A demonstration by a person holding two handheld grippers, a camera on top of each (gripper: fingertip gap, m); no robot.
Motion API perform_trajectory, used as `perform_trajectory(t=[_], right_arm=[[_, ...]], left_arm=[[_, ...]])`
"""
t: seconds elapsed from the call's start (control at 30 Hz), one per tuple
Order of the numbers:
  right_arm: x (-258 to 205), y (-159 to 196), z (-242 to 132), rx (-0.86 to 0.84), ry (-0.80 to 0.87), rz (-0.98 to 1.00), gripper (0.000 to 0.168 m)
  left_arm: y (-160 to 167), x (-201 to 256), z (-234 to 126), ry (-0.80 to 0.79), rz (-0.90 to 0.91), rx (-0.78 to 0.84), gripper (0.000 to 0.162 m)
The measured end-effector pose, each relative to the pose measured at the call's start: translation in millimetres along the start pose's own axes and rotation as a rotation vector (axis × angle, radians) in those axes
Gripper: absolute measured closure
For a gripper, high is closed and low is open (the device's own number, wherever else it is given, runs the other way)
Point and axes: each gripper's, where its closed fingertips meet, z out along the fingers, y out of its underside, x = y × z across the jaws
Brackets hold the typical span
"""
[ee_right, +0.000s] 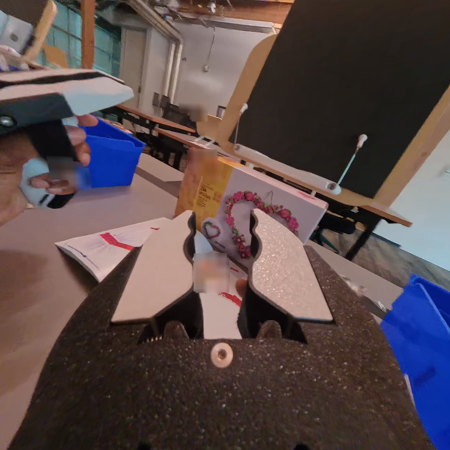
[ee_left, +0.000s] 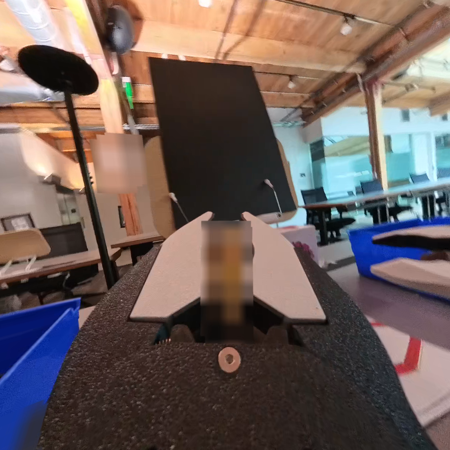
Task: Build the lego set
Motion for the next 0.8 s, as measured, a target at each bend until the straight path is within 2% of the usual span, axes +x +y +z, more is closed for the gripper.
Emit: perform_trajectory(t=[0.07,0.17,0.27,0.4,0.5,0.6,0.67,0.73,0.8], right_arm=[[4,12,2,-0.066,0.074,-0.035,0.133],[0,18,4,-0.119,0.091,-0.117,0.134],[-7,10,3,-0.087,0.105,-0.224,0.139],[-13,21,7,-0.123,0.106,-0.348,0.142],[-18,14,8,-0.076,0.083,-0.306,0.143],[-15,17,8,-0.109,0.077,-0.308,0.144],[-20,20,9,-0.142,-0.014,-0.213,0.146],[-27,31,8,-0.216,-0.134,-0.095,0.151],[-36,52,4,-0.388,-0.241,0.04,0.15]], left_arm=[[5,16,-3,0.078,0.119,-0.013,0.144],[4,26,-4,0.106,0.038,-0.015,0.15],[13,43,-6,0.154,0.048,-0.038,0.152],[23,50,-5,0.174,0.03,-0.072,0.153],[20,41,-3,0.152,0.054,-0.07,0.154],[14,27,0,0.124,0.122,-0.062,0.153],[5,19,3,0.107,0.148,-0.063,0.152],[-7,9,5,0.104,0.071,-0.097,0.151],[-20,4,-4,0.144,-0.024,-0.174,0.149]])
